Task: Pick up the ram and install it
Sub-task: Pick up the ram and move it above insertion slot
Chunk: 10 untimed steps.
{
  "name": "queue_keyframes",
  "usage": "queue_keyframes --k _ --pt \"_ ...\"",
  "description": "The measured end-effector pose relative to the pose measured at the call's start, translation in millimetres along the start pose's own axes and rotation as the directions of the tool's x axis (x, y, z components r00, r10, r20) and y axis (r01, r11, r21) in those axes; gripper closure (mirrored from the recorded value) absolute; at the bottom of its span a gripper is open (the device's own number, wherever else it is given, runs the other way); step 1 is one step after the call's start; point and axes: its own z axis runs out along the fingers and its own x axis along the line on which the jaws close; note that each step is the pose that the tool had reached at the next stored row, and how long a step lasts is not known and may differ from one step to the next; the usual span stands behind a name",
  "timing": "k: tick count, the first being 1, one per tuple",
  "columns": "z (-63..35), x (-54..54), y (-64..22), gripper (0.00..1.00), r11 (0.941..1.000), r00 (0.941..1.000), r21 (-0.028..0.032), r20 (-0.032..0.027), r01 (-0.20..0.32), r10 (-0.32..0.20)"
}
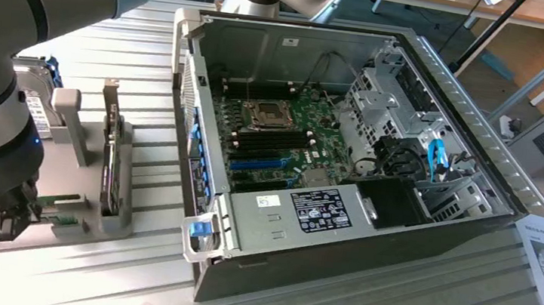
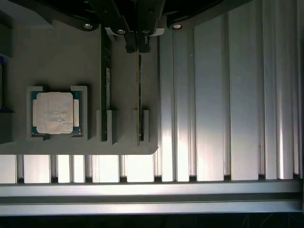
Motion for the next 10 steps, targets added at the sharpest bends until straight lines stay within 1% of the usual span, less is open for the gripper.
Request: queue_keyframes --k 10 --pt "-16.6 0.0 0.7 0.88 1.0000 1.0000 0.0000 0.0041 0.000 0.000"
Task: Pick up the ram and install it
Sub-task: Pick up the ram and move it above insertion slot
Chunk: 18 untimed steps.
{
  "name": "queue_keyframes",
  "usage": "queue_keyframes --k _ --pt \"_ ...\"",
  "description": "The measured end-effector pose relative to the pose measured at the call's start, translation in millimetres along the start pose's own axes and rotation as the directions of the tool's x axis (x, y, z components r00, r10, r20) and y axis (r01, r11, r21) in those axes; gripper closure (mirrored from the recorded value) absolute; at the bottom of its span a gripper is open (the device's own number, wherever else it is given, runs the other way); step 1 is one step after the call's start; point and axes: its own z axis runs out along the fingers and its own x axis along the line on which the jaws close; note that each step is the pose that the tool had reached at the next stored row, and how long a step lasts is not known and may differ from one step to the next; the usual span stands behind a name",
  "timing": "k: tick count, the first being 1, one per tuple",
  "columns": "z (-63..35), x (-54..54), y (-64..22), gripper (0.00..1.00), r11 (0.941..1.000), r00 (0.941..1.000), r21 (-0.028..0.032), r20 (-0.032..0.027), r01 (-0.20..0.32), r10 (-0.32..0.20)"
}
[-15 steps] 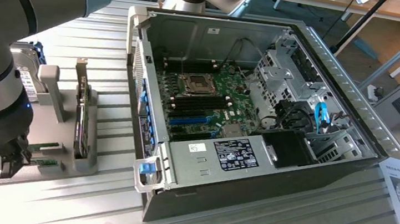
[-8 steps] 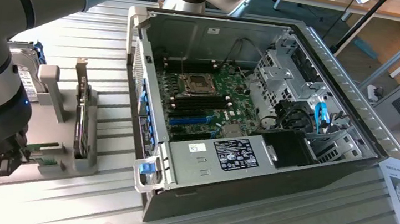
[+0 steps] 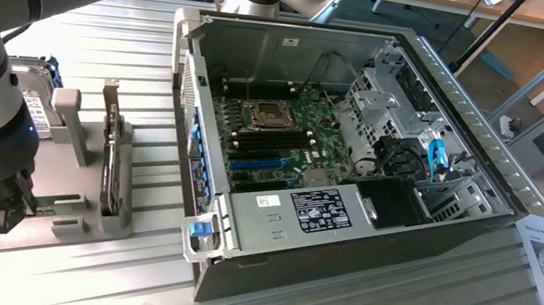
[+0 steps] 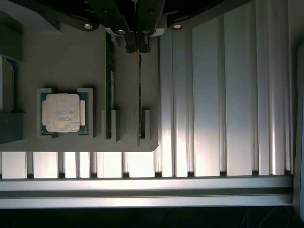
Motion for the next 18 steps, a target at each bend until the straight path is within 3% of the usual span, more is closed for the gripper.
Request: queue_keyframes --k 18 --pt "-32.9 -0.1 1.4 0.88 1.0000 1.0000 0.0000 0.0019 0.000 0.000"
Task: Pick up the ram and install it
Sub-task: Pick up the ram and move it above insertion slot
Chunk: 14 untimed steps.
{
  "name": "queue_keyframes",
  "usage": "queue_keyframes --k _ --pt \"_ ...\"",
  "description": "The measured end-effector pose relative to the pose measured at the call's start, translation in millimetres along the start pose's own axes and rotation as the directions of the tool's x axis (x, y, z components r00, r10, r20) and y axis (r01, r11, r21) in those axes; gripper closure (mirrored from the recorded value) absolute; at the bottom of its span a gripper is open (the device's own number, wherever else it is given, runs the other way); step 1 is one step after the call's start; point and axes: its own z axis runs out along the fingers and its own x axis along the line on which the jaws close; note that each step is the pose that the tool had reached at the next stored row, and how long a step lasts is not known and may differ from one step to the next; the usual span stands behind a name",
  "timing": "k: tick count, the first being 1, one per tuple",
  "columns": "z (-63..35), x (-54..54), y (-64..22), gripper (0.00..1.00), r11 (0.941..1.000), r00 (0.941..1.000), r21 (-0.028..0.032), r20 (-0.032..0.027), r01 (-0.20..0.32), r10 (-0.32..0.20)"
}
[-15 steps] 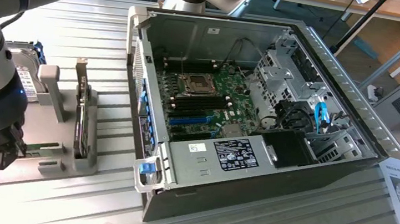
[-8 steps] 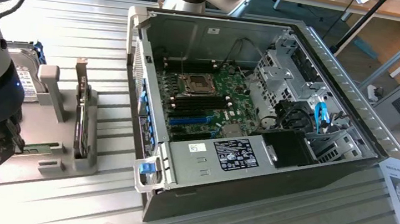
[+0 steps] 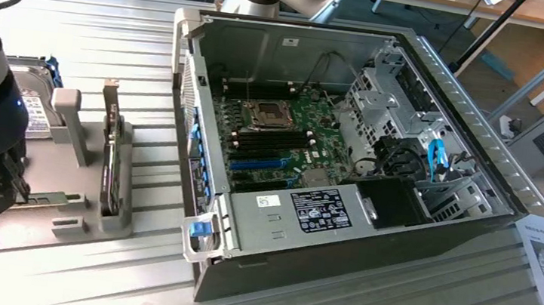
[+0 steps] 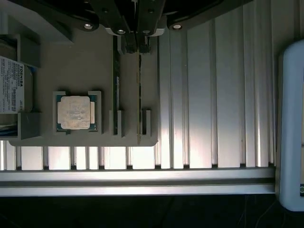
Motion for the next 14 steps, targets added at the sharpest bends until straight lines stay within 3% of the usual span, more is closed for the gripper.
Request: queue_keyframes --k 14 --pt "-25.0 -0.1 1.1 0.88 1.0000 1.0000 0.0000 0.0000 0.000 0.000"
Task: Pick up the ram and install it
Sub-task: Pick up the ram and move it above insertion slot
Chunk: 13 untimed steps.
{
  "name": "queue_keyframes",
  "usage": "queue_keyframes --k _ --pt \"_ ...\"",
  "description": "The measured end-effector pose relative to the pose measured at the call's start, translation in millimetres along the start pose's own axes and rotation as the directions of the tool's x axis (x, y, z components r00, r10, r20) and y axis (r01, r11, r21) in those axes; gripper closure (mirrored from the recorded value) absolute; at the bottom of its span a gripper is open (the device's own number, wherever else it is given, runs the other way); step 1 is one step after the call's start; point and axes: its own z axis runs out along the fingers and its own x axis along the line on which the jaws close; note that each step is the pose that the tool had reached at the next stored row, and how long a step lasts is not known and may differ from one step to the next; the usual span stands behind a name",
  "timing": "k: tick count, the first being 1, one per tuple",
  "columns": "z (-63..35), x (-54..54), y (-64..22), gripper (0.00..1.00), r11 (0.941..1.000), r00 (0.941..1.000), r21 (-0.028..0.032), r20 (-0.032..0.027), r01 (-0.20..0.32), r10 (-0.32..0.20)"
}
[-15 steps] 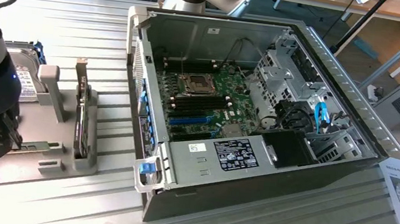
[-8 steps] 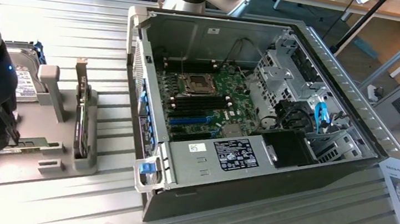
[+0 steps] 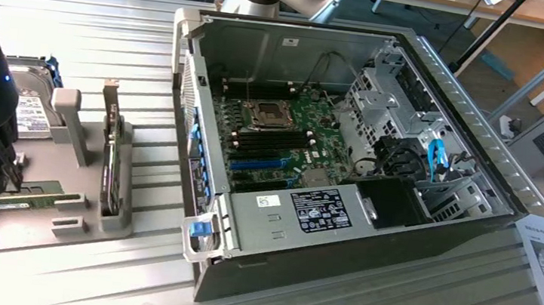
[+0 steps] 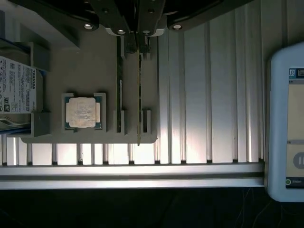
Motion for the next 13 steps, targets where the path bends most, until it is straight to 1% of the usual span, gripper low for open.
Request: queue_keyframes --k 13 --pt "-19.4 -0.1 0.8 0.88 1.0000 1.0000 0.0000 0.0000 0.000 0.000"
